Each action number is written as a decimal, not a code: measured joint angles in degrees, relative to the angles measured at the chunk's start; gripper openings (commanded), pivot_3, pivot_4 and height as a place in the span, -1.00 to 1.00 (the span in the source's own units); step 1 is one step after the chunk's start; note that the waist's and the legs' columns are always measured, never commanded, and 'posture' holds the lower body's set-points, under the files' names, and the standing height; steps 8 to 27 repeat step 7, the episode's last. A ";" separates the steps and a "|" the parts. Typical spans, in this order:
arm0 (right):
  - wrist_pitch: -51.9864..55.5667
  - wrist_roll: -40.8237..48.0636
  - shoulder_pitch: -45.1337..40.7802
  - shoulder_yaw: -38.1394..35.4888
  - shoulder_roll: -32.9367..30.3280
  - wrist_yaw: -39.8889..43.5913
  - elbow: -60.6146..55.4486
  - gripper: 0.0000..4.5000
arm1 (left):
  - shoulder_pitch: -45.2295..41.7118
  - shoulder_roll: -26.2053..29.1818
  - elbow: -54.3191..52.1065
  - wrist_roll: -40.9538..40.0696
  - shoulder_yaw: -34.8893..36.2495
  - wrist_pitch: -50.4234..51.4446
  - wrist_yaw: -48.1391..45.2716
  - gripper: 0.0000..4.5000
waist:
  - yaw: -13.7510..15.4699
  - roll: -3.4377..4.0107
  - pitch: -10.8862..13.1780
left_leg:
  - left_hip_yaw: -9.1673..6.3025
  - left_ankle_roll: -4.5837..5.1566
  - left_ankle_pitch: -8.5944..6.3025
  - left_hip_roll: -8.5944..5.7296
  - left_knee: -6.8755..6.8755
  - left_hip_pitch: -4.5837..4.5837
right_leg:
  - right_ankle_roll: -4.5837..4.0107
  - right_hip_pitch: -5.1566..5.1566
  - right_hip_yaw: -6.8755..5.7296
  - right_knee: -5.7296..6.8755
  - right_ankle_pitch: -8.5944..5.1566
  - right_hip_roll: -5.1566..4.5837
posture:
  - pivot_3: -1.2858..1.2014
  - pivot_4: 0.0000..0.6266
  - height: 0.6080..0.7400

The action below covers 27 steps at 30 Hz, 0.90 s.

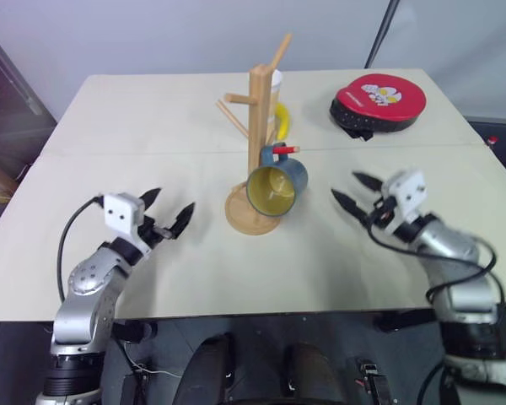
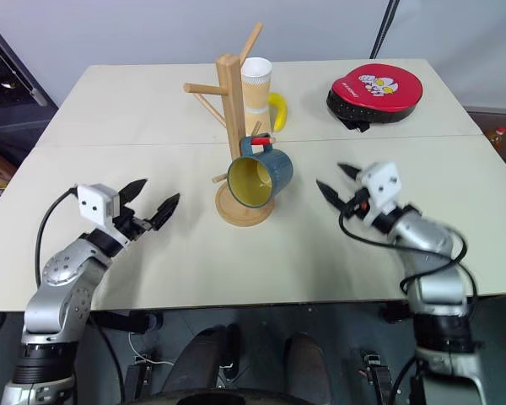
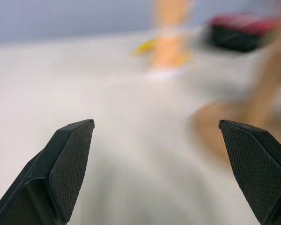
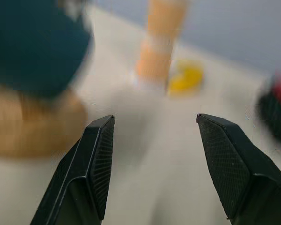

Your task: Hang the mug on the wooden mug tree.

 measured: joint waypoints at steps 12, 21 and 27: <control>-6.01 -0.02 0.59 -0.47 1.74 -2.47 3.88 0.28 | 1.49 -1.63 2.82 2.88 1.51 -3.28 3.20 1.00 | 0.04 0.00 0.00 | -0.01 -0.01 -0.01 0.01 0.01 0.01 | 0.00 0.00 0.01 0.01 0.00 -0.02 | 0.03 -0.52 1.00; -6.01 -0.02 0.59 -0.47 1.74 -2.47 3.88 0.28 | 1.49 -1.63 2.82 2.88 1.51 -3.28 3.20 1.00 | 0.04 0.00 0.00 | -0.01 -0.01 -0.01 0.01 0.01 0.01 | 0.00 0.00 0.01 0.01 0.00 -0.02 | 0.03 -0.52 1.00; -6.01 -0.02 0.59 -0.47 1.74 -2.47 3.88 0.28 | 1.49 -1.63 2.82 2.88 1.51 -3.28 3.20 1.00 | 0.04 0.00 0.00 | -0.01 -0.01 -0.01 0.01 0.01 0.01 | 0.00 0.00 0.01 0.01 0.00 -0.02 | 0.03 -0.52 1.00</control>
